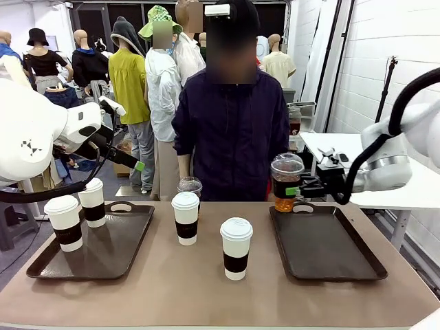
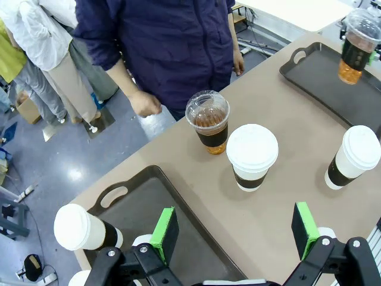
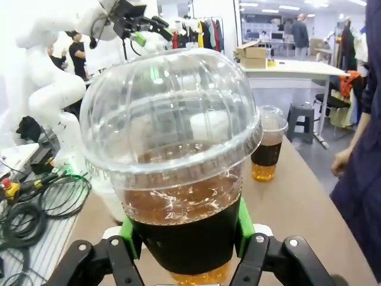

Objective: Distribute the coffee onto the tray.
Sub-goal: Pick up one iced Americano and place it on the right Handle tray.

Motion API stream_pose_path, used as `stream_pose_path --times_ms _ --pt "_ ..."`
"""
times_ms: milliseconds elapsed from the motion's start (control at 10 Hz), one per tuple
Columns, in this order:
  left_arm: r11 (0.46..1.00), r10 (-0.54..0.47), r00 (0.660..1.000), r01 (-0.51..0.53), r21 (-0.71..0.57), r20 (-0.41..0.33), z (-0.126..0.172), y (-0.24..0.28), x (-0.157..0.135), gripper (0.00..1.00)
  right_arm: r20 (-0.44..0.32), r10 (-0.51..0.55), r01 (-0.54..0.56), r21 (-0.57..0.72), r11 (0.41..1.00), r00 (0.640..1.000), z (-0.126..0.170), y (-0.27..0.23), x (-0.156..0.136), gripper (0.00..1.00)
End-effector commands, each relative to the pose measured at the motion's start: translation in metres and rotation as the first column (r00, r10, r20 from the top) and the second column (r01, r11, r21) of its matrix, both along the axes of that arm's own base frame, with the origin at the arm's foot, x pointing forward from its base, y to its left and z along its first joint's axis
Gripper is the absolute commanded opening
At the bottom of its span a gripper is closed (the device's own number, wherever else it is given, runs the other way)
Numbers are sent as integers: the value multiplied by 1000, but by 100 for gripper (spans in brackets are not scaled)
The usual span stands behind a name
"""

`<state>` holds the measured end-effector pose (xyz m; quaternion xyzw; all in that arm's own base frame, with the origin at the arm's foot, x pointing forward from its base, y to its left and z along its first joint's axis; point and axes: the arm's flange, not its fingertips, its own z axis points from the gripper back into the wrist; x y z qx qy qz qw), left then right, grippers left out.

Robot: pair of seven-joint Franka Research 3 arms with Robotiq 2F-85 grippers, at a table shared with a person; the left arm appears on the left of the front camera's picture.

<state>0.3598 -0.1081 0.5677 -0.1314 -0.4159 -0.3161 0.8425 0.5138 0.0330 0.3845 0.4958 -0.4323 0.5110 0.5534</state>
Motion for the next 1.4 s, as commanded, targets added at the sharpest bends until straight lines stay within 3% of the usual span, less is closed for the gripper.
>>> stream_pose_path --times_ms 0,200,500,1000,1300 --pt "1000 -1 1000 1 -3 -1 0 1 1 100 27 -2 2 24 1000 1000 2 -19 -32 70" --pt "1000 -1 1000 1 -3 -1 0 1 1 100 63 6 -7 20 1000 998 -12 -37 -48 70" --pt "1000 -1 1000 1 -3 -1 0 1 1 100 15 29 -29 34 999 999 -44 -44 -64 70" --pt "1000 -1 1000 1 -3 -1 0 1 1 100 2 35 -35 23 999 999 -94 -60 -82 70" --pt "1000 -1 1000 1 -3 -1 0 1 1 100 43 55 -54 -10 998 998 -116 -68 -87 70"
